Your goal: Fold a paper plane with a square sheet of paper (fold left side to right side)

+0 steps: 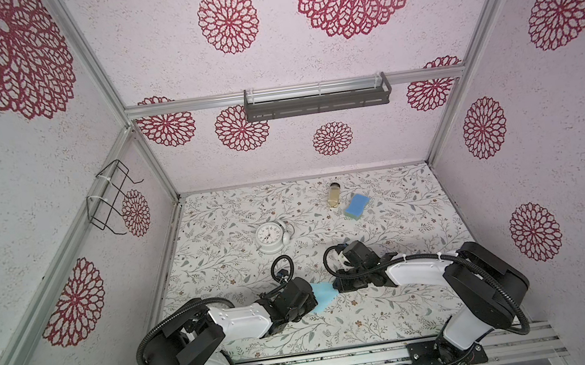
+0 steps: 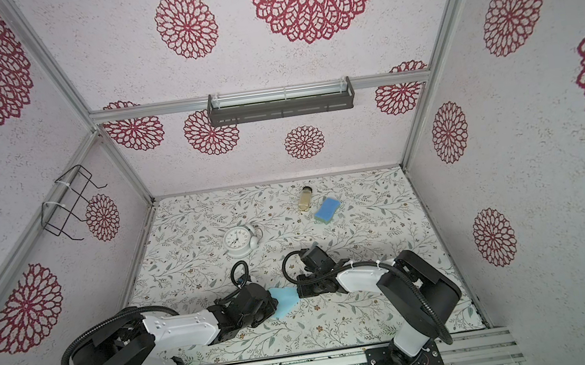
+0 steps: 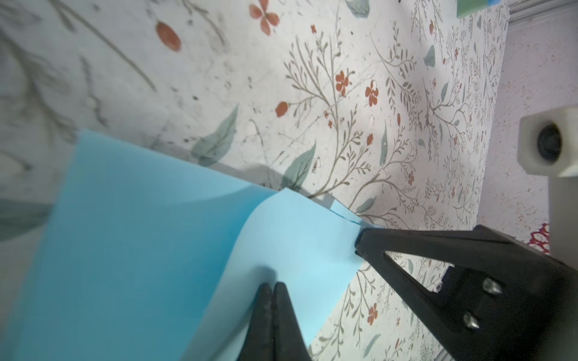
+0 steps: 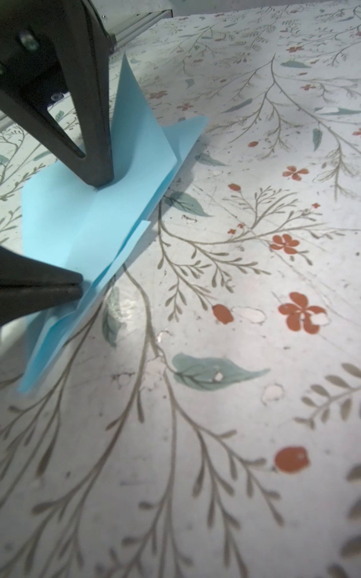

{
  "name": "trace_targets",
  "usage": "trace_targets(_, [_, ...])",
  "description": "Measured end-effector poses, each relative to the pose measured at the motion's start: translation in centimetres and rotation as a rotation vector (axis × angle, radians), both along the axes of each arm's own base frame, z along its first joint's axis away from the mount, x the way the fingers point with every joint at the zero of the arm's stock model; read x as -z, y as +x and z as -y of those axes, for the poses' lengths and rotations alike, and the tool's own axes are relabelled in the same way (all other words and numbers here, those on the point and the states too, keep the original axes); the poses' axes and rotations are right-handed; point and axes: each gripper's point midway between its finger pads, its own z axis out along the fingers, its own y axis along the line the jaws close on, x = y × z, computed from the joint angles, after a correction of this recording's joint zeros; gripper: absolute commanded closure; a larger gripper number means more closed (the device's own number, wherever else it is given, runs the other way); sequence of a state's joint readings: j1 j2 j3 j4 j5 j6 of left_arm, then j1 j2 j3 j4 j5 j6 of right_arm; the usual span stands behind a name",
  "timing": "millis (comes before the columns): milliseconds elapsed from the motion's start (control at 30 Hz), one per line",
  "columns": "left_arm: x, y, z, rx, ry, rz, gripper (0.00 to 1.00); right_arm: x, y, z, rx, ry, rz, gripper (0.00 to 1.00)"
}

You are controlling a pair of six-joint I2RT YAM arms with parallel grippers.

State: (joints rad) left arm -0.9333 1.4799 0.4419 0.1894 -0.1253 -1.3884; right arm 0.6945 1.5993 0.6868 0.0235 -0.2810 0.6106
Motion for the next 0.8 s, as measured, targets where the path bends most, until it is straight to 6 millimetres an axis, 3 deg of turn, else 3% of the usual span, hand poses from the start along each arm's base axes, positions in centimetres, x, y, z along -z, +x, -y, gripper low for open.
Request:
trace_targets(333, [-0.2,-0.6,-4.7,-0.086,0.025,-0.004,1.0,0.0,0.1,-0.1,0.006,0.013,0.007,1.0])
trace_targets(467, [-1.2,-1.1,-6.2,-0.07,0.077,0.016,1.0,0.0,0.1,-0.1,0.008,0.014,0.008,1.0])
trace_targets(667, [-5.3,0.3,-4.4,0.002,0.074,0.095,1.0,0.0,0.1,-0.1,0.007,0.015,0.007,1.0])
trace_targets(800, [-5.5,1.2,-2.5,0.057,0.08,0.099,1.0,0.0,0.0,-0.2,0.012,0.02,0.003,1.0])
